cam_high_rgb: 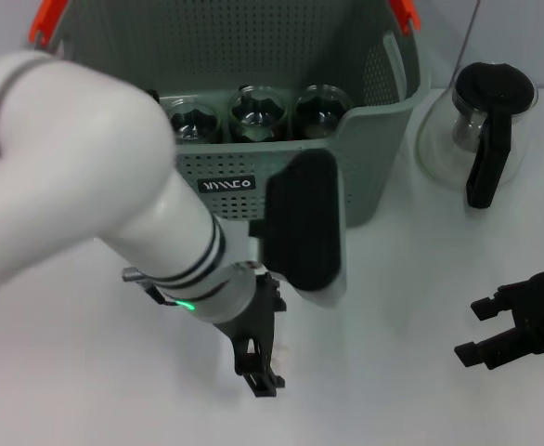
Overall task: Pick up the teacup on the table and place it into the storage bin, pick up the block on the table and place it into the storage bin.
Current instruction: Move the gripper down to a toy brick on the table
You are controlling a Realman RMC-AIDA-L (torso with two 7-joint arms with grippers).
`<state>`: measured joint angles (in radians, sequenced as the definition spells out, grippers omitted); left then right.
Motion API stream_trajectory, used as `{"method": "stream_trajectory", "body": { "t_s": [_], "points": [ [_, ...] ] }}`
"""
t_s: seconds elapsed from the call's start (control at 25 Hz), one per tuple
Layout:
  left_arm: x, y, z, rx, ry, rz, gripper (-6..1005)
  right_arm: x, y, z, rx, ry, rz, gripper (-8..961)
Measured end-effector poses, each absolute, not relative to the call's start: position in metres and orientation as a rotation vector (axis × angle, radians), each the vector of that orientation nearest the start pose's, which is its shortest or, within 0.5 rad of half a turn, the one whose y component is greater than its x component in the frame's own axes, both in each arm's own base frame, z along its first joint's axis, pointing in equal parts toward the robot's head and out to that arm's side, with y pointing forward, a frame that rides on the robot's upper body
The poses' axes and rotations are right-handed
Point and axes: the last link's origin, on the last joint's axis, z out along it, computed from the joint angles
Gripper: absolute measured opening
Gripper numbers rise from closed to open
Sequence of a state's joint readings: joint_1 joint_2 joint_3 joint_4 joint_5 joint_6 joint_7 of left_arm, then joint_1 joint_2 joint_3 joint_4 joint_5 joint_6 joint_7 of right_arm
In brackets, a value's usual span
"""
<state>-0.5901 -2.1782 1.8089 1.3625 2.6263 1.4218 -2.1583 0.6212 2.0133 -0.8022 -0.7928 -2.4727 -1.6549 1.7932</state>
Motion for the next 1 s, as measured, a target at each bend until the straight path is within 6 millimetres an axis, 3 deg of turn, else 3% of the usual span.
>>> {"method": "stream_trajectory", "body": {
  "t_s": [0.32,0.56,0.76,1.0],
  "points": [
    [-0.139,0.306,-0.115,-2.851,0.178,0.801,947,0.28,0.331,0.018,-2.927,0.96,-0.081,945],
    [-0.139,0.301,-0.122,-2.845,0.206,0.842,879,0.28,0.331,0.018,-2.926,0.961,-0.08,945],
    [-0.14,0.299,-0.125,-2.838,0.223,0.869,671,0.28,0.332,0.018,-2.924,0.96,-0.08,945],
    [-0.139,0.3,-0.126,-2.83,0.233,0.871,582,0.28,0.332,0.018,-2.922,0.959,-0.08,945]
  ]
}}
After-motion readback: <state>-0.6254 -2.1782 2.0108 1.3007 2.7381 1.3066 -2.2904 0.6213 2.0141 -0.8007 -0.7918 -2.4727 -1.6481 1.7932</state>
